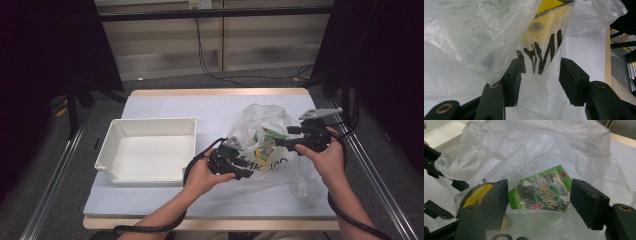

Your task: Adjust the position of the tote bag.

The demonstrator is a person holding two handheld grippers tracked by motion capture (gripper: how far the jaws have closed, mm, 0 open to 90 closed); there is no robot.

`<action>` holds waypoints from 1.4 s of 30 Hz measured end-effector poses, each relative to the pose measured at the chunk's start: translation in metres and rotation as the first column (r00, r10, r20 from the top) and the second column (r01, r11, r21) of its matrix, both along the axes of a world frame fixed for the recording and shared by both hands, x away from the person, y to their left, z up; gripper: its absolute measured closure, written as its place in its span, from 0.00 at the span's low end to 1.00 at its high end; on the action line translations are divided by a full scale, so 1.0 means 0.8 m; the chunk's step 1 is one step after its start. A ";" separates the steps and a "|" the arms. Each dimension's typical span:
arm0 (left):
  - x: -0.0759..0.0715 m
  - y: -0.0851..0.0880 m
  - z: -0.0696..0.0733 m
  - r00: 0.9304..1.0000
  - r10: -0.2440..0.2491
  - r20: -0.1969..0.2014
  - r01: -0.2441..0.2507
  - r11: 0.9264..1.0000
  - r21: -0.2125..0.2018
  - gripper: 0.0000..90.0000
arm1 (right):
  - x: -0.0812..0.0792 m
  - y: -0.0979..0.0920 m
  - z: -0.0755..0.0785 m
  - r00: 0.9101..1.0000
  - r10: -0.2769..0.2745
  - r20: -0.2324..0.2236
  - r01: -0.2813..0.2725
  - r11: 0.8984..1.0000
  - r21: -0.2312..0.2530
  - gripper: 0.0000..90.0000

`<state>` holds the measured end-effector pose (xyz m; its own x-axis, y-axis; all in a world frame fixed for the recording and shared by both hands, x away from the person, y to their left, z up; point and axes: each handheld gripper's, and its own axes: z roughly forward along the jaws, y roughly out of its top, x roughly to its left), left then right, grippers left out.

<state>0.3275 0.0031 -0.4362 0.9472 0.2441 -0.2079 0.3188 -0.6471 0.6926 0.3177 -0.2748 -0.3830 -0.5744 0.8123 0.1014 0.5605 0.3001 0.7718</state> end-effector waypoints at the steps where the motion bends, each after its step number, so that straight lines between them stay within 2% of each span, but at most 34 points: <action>1: -0.001 0.000 -0.002 1.000 0.008 -0.001 -0.008 1.000 -0.016 0.58 | 0.000 0.003 -0.002 1.000 0.002 -0.005 -0.002 1.000 -0.008 0.34; 3: 0.000 -0.001 -0.004 1.000 0.011 -0.005 -0.011 1.000 -0.029 0.59 | 0.000 0.010 -0.008 1.000 0.018 -0.023 -0.018 1.000 -0.003 0.35; 4: 0.000 0.000 -0.002 1.000 0.005 -0.004 -0.005 1.000 -0.004 0.59 | 0.000 0.013 -0.011 0.999 0.021 -0.028 -0.021 1.000 -0.002 0.35; 5: 0.001 0.000 -0.002 1.000 0.003 -0.001 -0.003 1.000 -0.003 0.59 | 0.001 0.016 -0.014 0.999 0.027 -0.034 -0.027 1.000 -0.002 0.35; 7: -0.001 -0.002 -0.005 1.000 0.011 -0.005 -0.011 0.999 -0.030 0.59 | 0.002 0.022 -0.019 0.999 0.037 -0.040 -0.037 0.999 0.000 0.35; 8: -0.001 -0.003 -0.006 1.000 0.009 -0.004 -0.009 1.000 -0.027 0.59 | 0.003 0.026 -0.021 0.998 0.043 -0.041 -0.043 0.999 0.001 0.35; 9: -0.001 -0.003 -0.004 1.000 0.002 -0.002 -0.002 1.000 0.001 0.59 | 0.004 0.030 -0.022 0.998 0.046 -0.044 -0.046 0.999 -0.001 0.35; 13: -0.001 -0.005 -0.006 1.000 -0.003 0.000 0.003 1.000 0.007 0.59 | 0.010 0.049 -0.025 0.996 0.069 -0.055 -0.069 0.998 0.012 0.35; 15: -0.002 -0.005 -0.008 1.000 -0.004 -0.002 0.004 1.000 -0.013 0.58 | 0.013 0.057 -0.025 0.995 0.082 -0.057 -0.081 0.997 0.018 0.35; 16: -0.002 -0.004 -0.008 1.000 -0.003 -0.004 0.003 1.000 -0.004 0.58 | 0.014 0.062 -0.026 0.995 0.084 -0.057 -0.082 0.996 0.026 0.35; 17: -0.002 -0.004 -0.009 1.000 -0.002 -0.005 0.002 1.000 -0.015 0.58 | 0.018 0.069 -0.029 0.994 0.089 -0.065 -0.086 0.995 0.044 0.35; 19: -0.002 -0.001 -0.006 1.000 0.004 -0.005 -0.004 1.000 0.006 0.56 | 0.022 0.074 -0.034 0.991 0.104 -0.079 -0.100 0.994 0.053 0.41; 21: -0.005 0.001 -0.003 1.000 0.017 -0.004 -0.017 0.999 -0.027 0.53 | 0.027 0.079 -0.042 0.989 0.108 -0.098 -0.104 0.994 0.042 0.50; 22: -0.005 0.003 0.001 1.000 0.020 0.001 -0.020 1.000 -0.020 0.52 | 0.030 0.081 -0.048 0.987 0.113 -0.111 -0.108 0.993 0.045 0.56; 25: -0.005 0.009 0.010 0.999 0.042 0.005 -0.041 0.998 -0.055 0.48 | 0.033 0.082 -0.059 0.982 0.131 -0.133 -0.126 0.991 0.047 0.69; 26: -0.003 0.012 0.015 0.999 0.046 0.011 -0.045 0.998 -0.046 0.47 | 0.033 0.083 -0.063 0.981 0.139 -0.139 -0.133 0.990 0.047 0.74; 27: -0.002 0.014 0.018 0.998 0.062 0.013 -0.061 0.995 -0.075 0.46 | 0.032 0.083 -0.066 0.979 0.147 -0.144 -0.141 0.989 0.052 0.79; 31: 0.004 0.021 0.029 0.995 0.097 0.018 -0.095 0.990 -0.103 0.43 | 0.028 0.084 -0.077 0.969 0.188 -0.158 -0.183 0.982 0.046 0.93; 35: 0.010 0.026 0.037 0.991 0.132 0.029 -0.128 0.987 -0.101 0.41 | 0.022 0.086 -0.081 0.960 0.223 -0.167 -0.217 0.975 0.053 1.00; 36: 0.013 0.028 0.038 0.990 0.141 0.030 -0.137 0.984 -0.117 0.41 | 0.021 0.088 -0.082 0.958 0.232 -0.165 -0.226 0.972 0.058 1.00; 37: 0.016 0.030 0.041 0.988 0.148 0.037 -0.144 0.985 -0.095 0.41 | 0.018 0.089 -0.084 0.954 0.245 -0.170 -0.240 0.969 0.052 1.00; 38: 0.018 0.031 0.040 0.986 0.162 0.037 -0.157 0.981 -0.111 0.41 | 0.016 0.091 -0.086 0.950 0.256 -0.179 -0.250 0.967 0.053 1.00; 40: 0.023 0.033 0.041 0.984 0.172 0.037 -0.168 0.982 -0.092 0.41 | 0.011 0.094 -0.090 0.943 0.274 -0.190 -0.269 0.962 0.050 1.00; 42: 0.025 0.033 0.038 0.984 0.176 0.037 -0.172 0.980 -0.097 0.44 | 0.005 0.096 -0.092 0.936 0.291 -0.199 -0.285 0.957 0.055 1.00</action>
